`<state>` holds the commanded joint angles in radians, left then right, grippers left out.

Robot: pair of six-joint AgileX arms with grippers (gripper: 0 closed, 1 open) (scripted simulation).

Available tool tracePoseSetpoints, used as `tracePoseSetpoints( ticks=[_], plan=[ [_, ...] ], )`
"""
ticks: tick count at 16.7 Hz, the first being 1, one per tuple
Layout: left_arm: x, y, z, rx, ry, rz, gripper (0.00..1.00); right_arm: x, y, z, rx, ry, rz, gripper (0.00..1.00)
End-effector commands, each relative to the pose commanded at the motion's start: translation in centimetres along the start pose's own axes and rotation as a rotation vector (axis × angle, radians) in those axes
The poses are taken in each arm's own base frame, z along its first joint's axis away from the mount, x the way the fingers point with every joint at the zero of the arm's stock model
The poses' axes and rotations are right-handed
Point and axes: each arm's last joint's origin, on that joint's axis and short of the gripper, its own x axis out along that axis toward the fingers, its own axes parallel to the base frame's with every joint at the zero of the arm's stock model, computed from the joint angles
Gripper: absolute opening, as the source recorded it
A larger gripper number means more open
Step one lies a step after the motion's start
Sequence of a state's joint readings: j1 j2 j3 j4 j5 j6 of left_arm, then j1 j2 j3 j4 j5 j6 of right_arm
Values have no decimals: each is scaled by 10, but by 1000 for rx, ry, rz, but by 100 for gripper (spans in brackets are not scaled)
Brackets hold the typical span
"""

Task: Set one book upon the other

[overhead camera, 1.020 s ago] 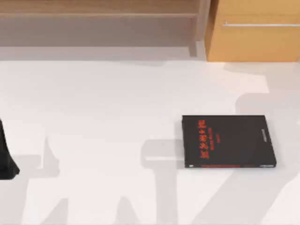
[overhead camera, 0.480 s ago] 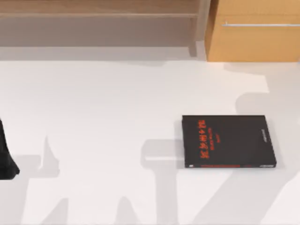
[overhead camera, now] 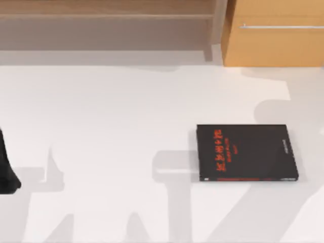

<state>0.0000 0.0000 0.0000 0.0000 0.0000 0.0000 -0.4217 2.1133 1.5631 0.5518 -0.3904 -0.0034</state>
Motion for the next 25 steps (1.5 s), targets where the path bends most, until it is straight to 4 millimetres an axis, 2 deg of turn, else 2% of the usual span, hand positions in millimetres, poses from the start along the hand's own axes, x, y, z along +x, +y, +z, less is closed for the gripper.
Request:
tracePoseSetpoints(
  ticks=[11,15,17,19,22,23,25],
  plan=[
    [0,0,0,0,0,0,100,-11,-2,11,1,-1,-3,0],
    [0,0,0,0,0,0,100,-14,4,15,30,-7,-17,0],
    [0,0,0,0,0,0,100,-24,16,32,90,-39,-62,0],
    [0,0,0,0,0,0,100,-40,35,62,183,-116,-120,0],
    [0,0,0,0,0,0,100,-81,78,119,409,-304,-177,0],
    [0,0,0,0,0,0,100,-95,95,133,508,-366,-177,0],
    [0,0,0,0,0,0,100,-121,131,150,723,-455,-148,0]
  ],
)
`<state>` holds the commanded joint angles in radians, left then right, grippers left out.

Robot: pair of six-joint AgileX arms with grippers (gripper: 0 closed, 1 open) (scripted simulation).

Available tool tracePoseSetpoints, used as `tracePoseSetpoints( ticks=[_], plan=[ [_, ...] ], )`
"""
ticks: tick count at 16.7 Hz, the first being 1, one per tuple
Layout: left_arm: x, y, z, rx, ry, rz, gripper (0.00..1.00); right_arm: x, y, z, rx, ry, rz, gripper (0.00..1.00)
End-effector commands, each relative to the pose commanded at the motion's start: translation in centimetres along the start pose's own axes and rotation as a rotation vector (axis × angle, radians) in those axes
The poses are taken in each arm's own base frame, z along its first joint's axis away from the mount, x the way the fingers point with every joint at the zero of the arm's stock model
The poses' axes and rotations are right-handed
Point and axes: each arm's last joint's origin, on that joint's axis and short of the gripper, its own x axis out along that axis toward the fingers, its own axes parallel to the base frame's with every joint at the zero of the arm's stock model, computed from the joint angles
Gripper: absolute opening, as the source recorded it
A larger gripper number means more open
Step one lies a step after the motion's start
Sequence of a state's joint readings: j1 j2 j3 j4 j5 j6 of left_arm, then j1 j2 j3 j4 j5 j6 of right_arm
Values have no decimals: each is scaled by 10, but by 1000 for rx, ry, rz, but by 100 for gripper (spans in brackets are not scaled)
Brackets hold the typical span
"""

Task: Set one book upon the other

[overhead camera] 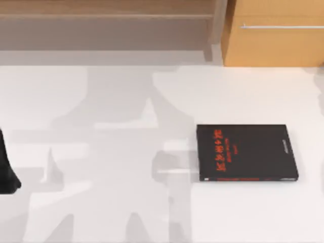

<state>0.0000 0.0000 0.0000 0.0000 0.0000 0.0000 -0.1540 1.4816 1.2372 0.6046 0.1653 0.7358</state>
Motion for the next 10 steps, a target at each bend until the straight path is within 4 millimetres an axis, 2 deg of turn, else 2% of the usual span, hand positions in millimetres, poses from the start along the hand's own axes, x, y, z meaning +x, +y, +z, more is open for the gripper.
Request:
tracePoseSetpoints(
  ticks=[3,5,7,10],
  plan=[
    [0,0,0,0,0,0,100,-46,41,-23,359,15,-6,0],
    [0,0,0,0,0,0,100,-78,55,-52,573,86,-50,0],
    [0,0,0,0,0,0,100,-110,57,-92,726,188,-150,0],
    [0,0,0,0,0,0,100,-168,43,-162,820,355,-364,0]
  ],
)
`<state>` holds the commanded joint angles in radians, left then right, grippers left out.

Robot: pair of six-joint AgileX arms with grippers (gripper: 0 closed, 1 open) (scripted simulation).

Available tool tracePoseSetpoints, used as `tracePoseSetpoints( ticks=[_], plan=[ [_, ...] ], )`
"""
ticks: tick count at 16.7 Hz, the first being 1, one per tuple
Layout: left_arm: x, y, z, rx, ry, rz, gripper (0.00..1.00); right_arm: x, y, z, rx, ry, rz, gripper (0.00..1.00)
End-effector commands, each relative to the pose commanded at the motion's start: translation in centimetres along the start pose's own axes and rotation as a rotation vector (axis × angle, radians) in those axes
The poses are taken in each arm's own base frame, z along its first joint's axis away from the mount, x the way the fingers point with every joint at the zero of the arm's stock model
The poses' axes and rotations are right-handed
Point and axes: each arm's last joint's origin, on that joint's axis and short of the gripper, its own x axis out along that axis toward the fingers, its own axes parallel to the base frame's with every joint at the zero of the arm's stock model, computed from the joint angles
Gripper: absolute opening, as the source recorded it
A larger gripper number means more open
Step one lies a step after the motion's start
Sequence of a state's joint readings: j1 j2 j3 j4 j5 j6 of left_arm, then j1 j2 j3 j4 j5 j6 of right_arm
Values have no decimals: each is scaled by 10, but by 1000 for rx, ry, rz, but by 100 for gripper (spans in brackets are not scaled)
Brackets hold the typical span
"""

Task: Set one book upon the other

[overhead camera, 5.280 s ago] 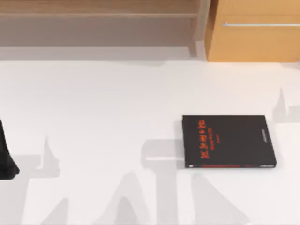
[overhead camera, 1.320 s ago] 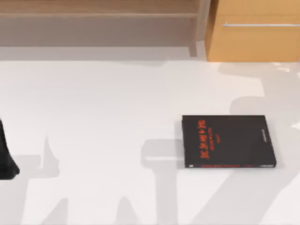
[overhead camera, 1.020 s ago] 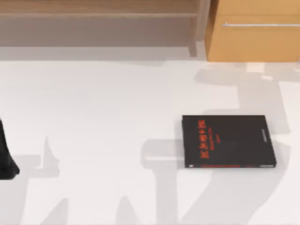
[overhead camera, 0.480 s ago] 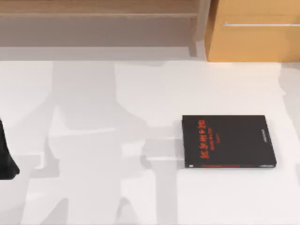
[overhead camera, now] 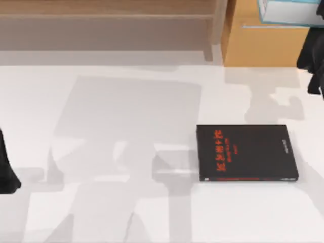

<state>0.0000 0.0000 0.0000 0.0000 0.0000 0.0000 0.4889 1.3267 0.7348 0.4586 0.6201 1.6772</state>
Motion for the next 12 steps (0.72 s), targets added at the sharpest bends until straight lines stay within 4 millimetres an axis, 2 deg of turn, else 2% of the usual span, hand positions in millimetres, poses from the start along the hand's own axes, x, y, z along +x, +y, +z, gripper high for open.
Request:
tracePoseSetpoints(
  ticks=[3,7,9,12],
  plan=[
    [0,0,0,0,0,0,100,-30,-69,-28,35,42,-196,0],
    [0,0,0,0,0,0,100,-69,-132,-42,-20,91,-377,0],
    [0,0,0,0,0,0,100,-77,-147,-41,-53,91,-418,0],
    [0,0,0,0,0,0,100,-78,-148,-41,-55,90,-420,0]
  ],
)
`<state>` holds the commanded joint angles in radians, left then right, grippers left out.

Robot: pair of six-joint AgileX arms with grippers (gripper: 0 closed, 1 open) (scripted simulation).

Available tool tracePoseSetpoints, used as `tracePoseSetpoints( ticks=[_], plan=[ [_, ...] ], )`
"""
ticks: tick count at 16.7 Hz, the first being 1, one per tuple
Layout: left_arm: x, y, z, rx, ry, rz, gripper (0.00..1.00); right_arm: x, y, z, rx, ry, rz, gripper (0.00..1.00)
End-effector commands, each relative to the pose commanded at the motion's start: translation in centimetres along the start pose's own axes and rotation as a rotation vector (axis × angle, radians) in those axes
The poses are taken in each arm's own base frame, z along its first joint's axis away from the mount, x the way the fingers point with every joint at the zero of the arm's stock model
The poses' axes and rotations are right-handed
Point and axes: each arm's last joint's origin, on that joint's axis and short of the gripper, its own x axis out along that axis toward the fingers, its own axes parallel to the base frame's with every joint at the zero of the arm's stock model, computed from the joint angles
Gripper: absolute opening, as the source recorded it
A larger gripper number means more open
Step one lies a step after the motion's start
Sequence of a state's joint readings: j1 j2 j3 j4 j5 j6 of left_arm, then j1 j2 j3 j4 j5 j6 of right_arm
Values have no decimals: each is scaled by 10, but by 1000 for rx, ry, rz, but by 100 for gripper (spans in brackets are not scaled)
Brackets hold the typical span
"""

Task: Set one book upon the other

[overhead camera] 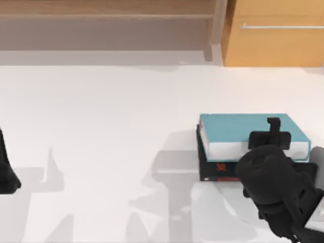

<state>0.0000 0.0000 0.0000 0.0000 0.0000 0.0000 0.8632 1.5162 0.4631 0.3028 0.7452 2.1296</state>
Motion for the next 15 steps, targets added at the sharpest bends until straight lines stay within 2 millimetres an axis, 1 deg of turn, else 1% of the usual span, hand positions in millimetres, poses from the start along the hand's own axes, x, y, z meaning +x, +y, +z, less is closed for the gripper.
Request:
tracePoseSetpoints(
  ticks=[9,15],
  plan=[
    [0,0,0,0,0,0,100,5,1,0,0,0,0,0],
    [0,0,0,0,0,0,100,5,1,0,0,0,0,45]
  ],
)
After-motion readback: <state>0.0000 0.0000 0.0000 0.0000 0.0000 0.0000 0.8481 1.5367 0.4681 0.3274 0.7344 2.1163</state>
